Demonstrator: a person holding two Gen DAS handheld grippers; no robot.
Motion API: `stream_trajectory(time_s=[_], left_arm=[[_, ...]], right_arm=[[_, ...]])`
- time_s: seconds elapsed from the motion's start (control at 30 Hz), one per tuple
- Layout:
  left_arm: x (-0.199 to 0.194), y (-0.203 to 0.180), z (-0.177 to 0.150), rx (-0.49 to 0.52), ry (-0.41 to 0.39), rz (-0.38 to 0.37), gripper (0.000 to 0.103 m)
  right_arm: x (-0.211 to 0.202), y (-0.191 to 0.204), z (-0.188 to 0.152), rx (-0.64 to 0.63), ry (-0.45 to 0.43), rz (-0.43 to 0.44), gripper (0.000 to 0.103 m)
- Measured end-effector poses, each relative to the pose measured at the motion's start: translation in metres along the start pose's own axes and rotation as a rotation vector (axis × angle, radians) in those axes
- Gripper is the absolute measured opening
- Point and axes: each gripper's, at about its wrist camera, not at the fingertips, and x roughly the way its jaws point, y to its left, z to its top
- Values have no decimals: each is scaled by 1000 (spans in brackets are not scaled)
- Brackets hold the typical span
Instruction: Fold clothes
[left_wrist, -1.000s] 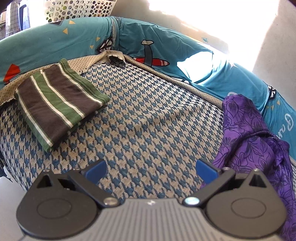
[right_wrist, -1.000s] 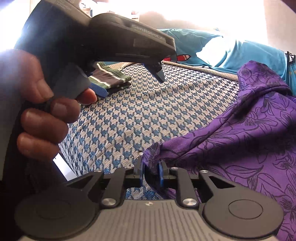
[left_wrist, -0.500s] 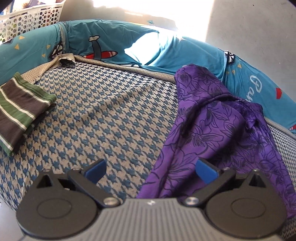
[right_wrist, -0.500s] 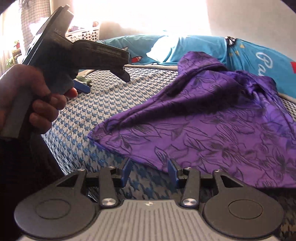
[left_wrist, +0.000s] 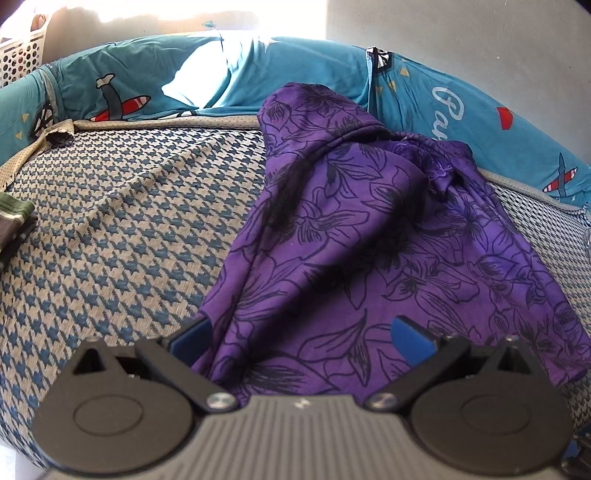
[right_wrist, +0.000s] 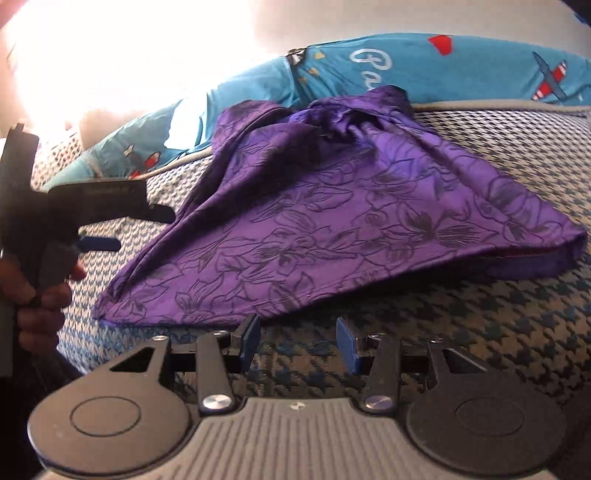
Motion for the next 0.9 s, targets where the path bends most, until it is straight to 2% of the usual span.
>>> stream_trajectory(time_s=[0.13,0.27,0.37,0.63,0.8,0.87,0.9], left_arm=[[7,-12,-5,24,24,-4,103],[15,-25,-11,49,47,-6,103],[19,-33,-15,72,57,-7,103],[23,-47,-24,126,71,-49,103],[28,-53,-27,145,83,-48,103],[29,-53,-28,147,86,-48,103],[29,-53,-28,148,88,-46,103]], right_arm=[[-6,-34,6,190,-27,7,52],[-10,-61,11,348,-52,11,53],[-7,-76,15,458,-52,45,53],[14,-91,25,587,-59,36,53],[21,-97,25,651,-86,38,52],[24,-95,27,634,-96,14,47],[25,-93,28,625,-98,-3,37]])
